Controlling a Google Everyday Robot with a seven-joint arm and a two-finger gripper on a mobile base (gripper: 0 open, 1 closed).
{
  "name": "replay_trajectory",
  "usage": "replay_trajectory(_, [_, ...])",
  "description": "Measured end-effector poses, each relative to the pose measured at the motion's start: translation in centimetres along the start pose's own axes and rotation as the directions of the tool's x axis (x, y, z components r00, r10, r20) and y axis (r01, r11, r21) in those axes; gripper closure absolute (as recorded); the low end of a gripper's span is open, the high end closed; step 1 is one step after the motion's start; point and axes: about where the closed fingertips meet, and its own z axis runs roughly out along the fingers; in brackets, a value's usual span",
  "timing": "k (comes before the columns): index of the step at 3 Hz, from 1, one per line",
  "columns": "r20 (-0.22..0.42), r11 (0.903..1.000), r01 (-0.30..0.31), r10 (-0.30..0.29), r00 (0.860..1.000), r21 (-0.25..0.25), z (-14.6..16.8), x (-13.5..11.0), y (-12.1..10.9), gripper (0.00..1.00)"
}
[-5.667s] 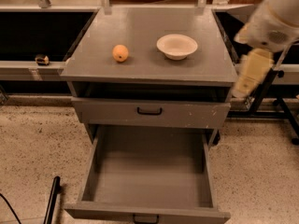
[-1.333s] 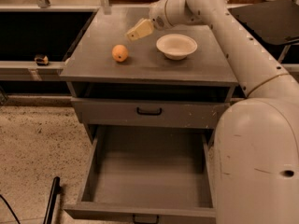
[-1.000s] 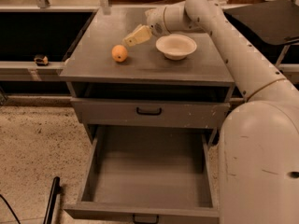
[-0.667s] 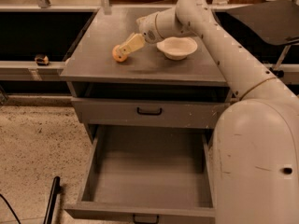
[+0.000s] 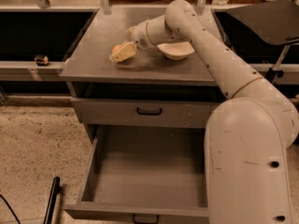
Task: Place orange into middle drawer
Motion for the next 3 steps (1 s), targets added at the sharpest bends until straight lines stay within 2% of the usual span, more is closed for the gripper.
replay_trajectory(2, [0.015, 0.9999, -0.002, 0.002, 1.0, -0.014, 1.1, 0.4, 0.77, 0.64])
replay_trajectory(3, [0.051, 0.9998, -0.012, 0.013, 0.999, -0.013, 0.87, 0.14, 0.78, 0.87])
